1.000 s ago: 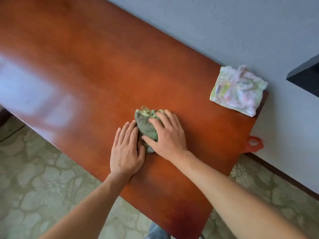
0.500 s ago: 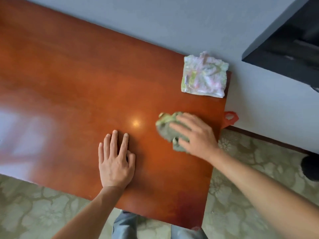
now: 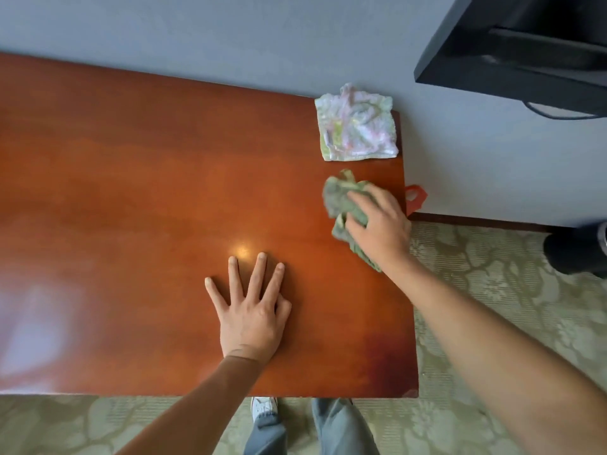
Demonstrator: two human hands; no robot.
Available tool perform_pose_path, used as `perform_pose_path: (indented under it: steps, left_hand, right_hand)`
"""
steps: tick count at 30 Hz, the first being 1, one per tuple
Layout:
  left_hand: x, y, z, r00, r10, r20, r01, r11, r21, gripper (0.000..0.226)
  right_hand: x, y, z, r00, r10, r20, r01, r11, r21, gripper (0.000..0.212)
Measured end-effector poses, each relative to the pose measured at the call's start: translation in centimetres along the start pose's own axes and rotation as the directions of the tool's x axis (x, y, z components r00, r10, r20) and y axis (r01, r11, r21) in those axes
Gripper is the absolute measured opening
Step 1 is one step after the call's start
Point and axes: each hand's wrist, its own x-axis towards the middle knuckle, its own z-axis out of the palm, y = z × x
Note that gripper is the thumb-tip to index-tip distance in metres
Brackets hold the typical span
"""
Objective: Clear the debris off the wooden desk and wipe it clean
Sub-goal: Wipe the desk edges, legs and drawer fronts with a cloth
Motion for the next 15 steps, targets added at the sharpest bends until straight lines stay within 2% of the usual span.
perform_pose_path:
  steps: [1,2,3,4,6,9,12,13,14,15]
  left_hand:
    - [0.0,0.1,0.1,1.0,-0.003,-0.007,0.003,1.0,-0.014,0.057]
    - [0.1,0.1,0.1,1.0,-0.015,-0.017,0.015,0.999,-0.035,0.055]
    - [0.1,0.1,0.0,0.999,-0.037,-0.028,0.035,0.997,-0.065,0.053]
    - [0.2,0.0,0.0,0.997,-0.065,-0.04,0.06,0.993,-0.105,0.049]
    - [0.1,-0.3,0.0,0.991,-0.117,-0.067,0.102,0.975,-0.198,0.041]
    - [-0.1,-0.4,0.1,0.985,-0.137,-0.102,0.103,0.953,-0.283,0.036]
    - [-0.2,-0.5,0.1,0.989,-0.105,-0.104,0.078,0.968,-0.238,0.041]
    - [-0.1,-0.4,0.1,0.992,-0.094,-0.087,0.074,0.975,-0.21,0.045]
    - [0.0,-0.3,-0.1,0.995,-0.082,-0.058,0.07,0.981,-0.179,0.048]
    - [0.0,-0.1,-0.3,0.998,-0.066,-0.014,0.064,0.987,-0.145,0.052]
  right_hand:
    - [0.5,-1.1,0.3,0.984,0.171,-0.04,-0.171,0.985,0.002,0.044]
    - [0.7,-2.6,0.8,0.976,0.213,-0.055,-0.213,0.977,0.005,0.046]
    - [0.3,-4.5,1.2,0.987,0.154,-0.044,-0.153,0.988,0.016,0.047]
    - [-0.8,-6.3,1.5,0.999,0.032,-0.016,-0.031,0.999,0.044,0.047]
    - [-5.1,-9.3,1.8,0.977,-0.206,0.054,0.2,0.974,0.103,0.045]
    - [-15.2,-9.3,0.5,0.958,-0.259,0.12,0.242,0.96,0.138,0.048]
    - [-22.0,-4.2,-2.1,0.909,-0.38,0.175,0.368,0.925,0.095,0.046]
    - [-22.5,-1.9,-2.7,0.918,-0.362,0.161,0.359,0.932,0.046,0.045]
    - [-22.3,-0.1,-3.3,0.955,-0.275,0.114,0.276,0.961,0.004,0.043]
    - [-21.8,0.8,-3.4,0.994,-0.099,0.042,0.1,0.994,-0.033,0.041]
